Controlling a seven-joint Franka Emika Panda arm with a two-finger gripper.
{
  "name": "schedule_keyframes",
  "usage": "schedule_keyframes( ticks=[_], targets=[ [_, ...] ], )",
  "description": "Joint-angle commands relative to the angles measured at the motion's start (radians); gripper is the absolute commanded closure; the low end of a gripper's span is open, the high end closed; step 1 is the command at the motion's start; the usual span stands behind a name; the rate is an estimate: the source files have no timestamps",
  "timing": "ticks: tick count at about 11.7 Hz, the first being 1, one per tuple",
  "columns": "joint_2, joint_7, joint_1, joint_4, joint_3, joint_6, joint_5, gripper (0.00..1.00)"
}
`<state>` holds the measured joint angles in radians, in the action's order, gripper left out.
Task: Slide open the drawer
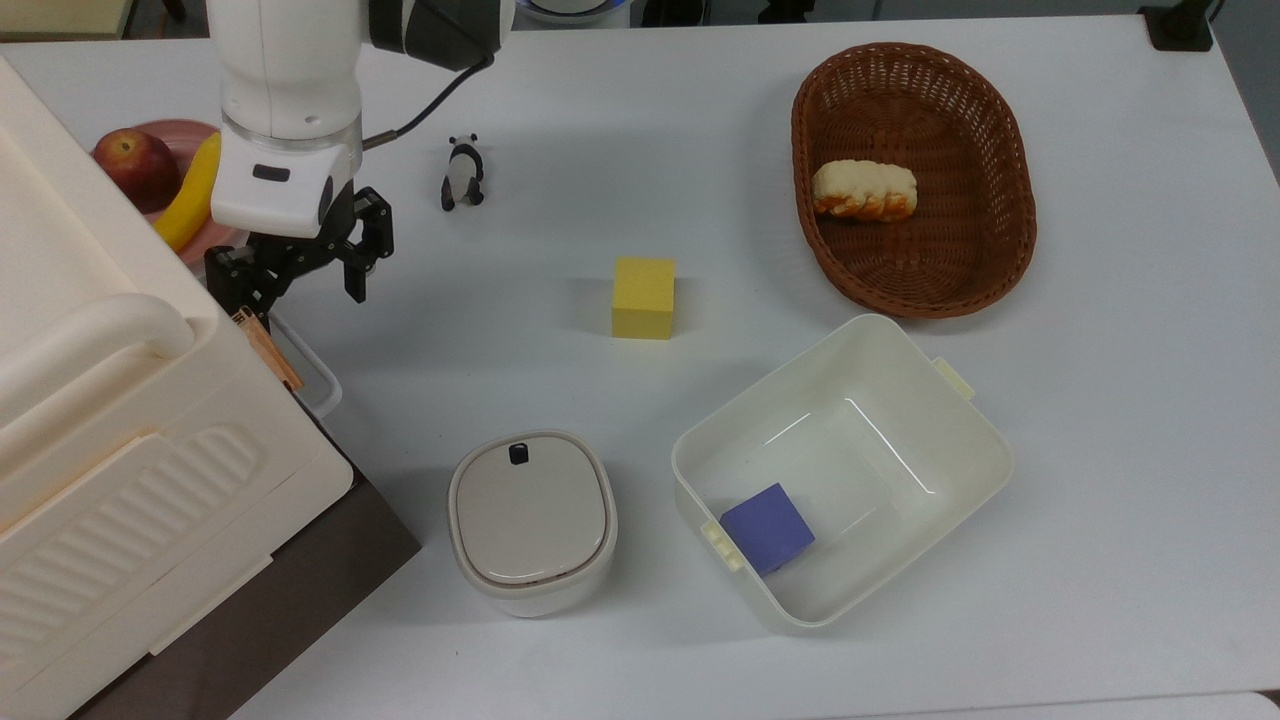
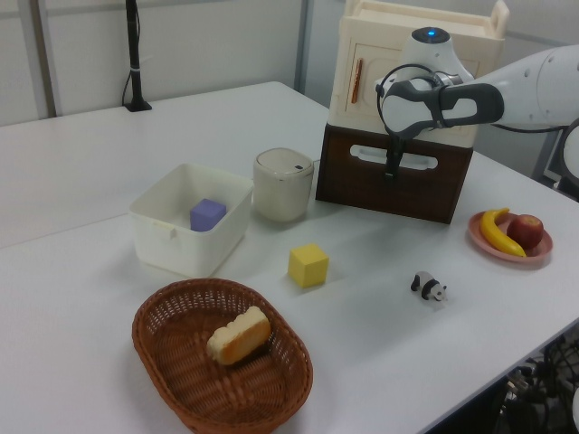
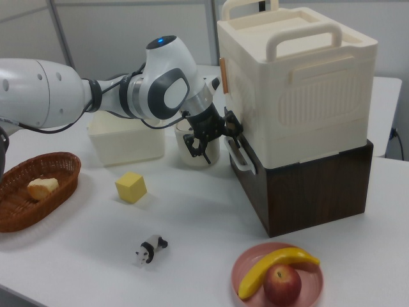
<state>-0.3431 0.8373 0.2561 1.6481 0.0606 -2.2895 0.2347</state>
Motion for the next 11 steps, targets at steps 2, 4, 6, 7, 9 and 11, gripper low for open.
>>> schedule_keyframes(
  ticks=[2,4,6,7,9,11],
  targets=[
    [-0.011,0.006,0.002,-0.018,-0.018,-0.034,0.023,0.06],
    [-0.013,0.006,0.002,-0.018,-0.016,-0.035,0.026,0.06],
    [-0.014,0.006,0.002,-0.014,-0.016,-0.033,0.055,0.06],
    [-0.016,0.006,0.002,-0.013,-0.016,-0.034,0.057,0.06],
    [-0.023,0.005,0.0,-0.013,-0.016,-0.035,0.067,0.06],
    [-0.023,0.005,0.0,-0.011,-0.016,-0.035,0.069,0.06]
  ],
)
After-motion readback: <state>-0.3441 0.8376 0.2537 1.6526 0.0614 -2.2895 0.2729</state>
